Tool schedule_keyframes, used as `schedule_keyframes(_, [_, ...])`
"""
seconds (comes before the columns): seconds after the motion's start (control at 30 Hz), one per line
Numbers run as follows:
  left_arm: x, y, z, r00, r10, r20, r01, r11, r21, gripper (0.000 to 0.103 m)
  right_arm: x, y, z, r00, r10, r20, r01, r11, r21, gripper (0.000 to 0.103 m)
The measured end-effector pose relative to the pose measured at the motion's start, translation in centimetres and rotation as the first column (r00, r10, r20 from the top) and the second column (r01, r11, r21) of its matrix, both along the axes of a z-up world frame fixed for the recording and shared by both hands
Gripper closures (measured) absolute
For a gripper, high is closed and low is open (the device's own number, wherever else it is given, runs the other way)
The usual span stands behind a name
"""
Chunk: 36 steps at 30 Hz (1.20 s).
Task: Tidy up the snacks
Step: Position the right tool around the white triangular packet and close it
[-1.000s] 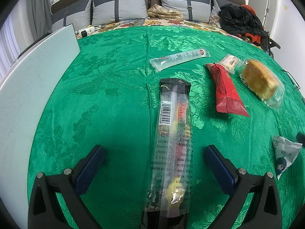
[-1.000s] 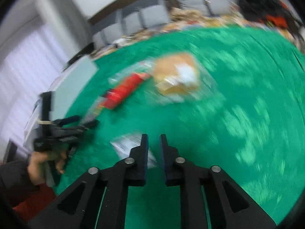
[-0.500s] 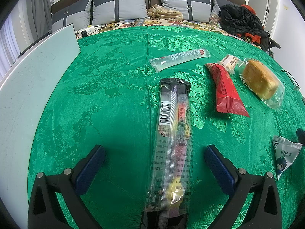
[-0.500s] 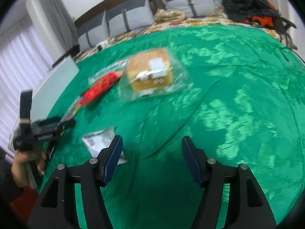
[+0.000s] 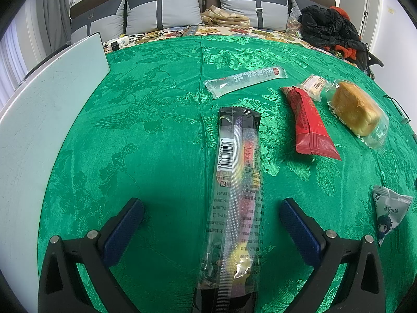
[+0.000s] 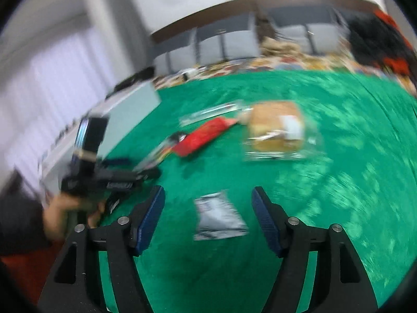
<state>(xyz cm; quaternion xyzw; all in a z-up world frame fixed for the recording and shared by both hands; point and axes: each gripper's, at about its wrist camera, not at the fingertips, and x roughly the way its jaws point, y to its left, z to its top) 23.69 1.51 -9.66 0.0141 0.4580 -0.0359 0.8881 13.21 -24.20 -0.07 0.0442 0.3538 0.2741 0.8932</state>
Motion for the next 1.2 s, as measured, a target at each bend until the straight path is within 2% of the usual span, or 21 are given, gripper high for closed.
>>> schedule_keyframes(0.1, [0.0,0.0,0.0,1.000,0.000,0.000,0.000,1.000,0.000,0.000,0.3,2.5,-1.3,0.998,0.051,-0.021,-0.053,0.992,-0.112,0.031])
schedule_keyframes(0.27, [0.0,0.0,0.0,1.000,0.000,0.000,0.000,1.000,0.000,0.000,1.0,3.8,-3.2,0.998,0.034,-0.057,-0.048,0.967,-0.251,0.029])
schedule_keyframes(0.57, [0.0,0.0,0.0,1.000,0.000,0.000,0.000,1.000,0.000,0.000,1.7,2.9,-4.0,0.995,-0.005,-0.102,-0.020,0.971,-0.240,0.030])
schedule_keyframes(0.8, [0.0,0.0,0.0,1.000,0.000,0.000,0.000,1.000,0.000,0.000,1.3,4.5,-4.2,0.997,0.005,-0.082,-0.032,0.943,-0.332,0.024])
schedule_keyframes(1.2, [0.0,0.0,0.0,1.000,0.001,0.000,-0.001,1.000,0.000,0.000,1.3,4.5,-4.2,0.996,0.010,-0.088,-0.038,0.946,-0.323,0.023])
